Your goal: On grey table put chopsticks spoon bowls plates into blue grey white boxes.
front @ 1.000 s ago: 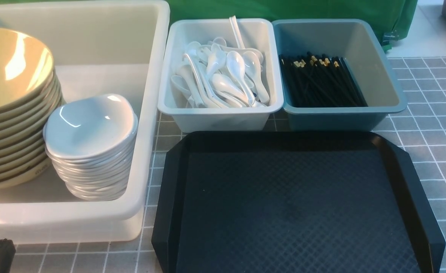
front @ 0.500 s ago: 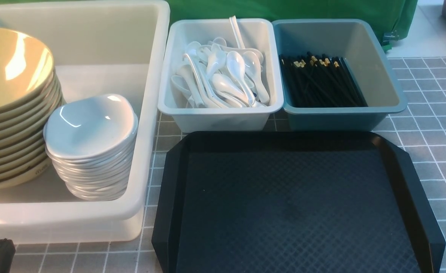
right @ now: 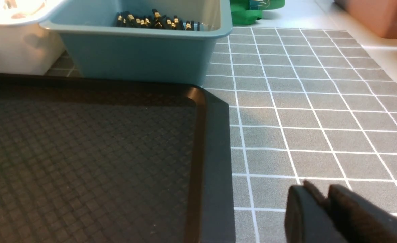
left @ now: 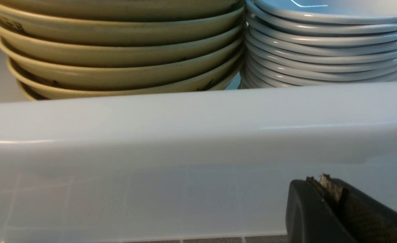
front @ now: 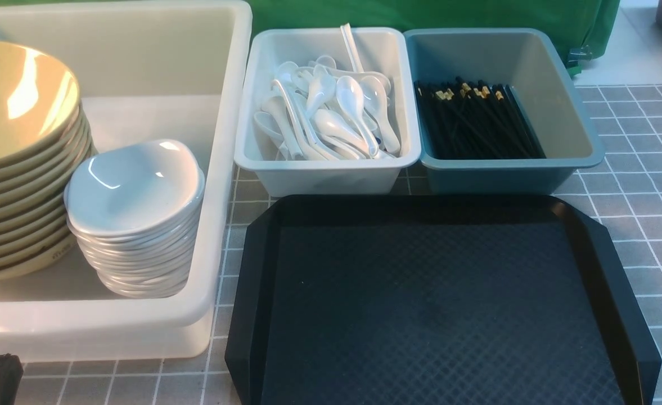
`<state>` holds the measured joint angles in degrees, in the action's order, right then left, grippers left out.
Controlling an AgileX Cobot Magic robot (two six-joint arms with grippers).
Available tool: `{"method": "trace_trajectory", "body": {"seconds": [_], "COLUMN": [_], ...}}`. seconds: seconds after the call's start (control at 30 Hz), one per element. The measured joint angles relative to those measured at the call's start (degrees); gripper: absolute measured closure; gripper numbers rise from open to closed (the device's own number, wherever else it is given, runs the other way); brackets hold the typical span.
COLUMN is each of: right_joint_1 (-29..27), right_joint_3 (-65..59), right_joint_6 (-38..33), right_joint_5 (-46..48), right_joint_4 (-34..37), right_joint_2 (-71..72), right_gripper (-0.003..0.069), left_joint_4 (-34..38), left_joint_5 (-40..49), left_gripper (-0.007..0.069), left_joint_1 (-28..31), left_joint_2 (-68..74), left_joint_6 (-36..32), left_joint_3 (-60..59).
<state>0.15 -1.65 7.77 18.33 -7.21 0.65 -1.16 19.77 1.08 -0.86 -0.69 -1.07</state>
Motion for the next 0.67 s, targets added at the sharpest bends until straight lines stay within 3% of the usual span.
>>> {"method": "trace_trajectory", "body": {"seconds": [0.67], "right_joint_1": [0.0], "right_joint_3": [0.0], "right_joint_6": [0.0], "right_joint_5": [0.0], "right_joint_4": [0.0], "right_joint_2": [0.0], "right_gripper": [0.0508], "left_joint_4": [0.0], "left_joint_5": [0.0], "left_gripper": [0.0633], "left_joint_1": [0.0], "left_joint_2": [0.0], "left_joint_6": [-0.1], "left_joint_3": [0.0]}}
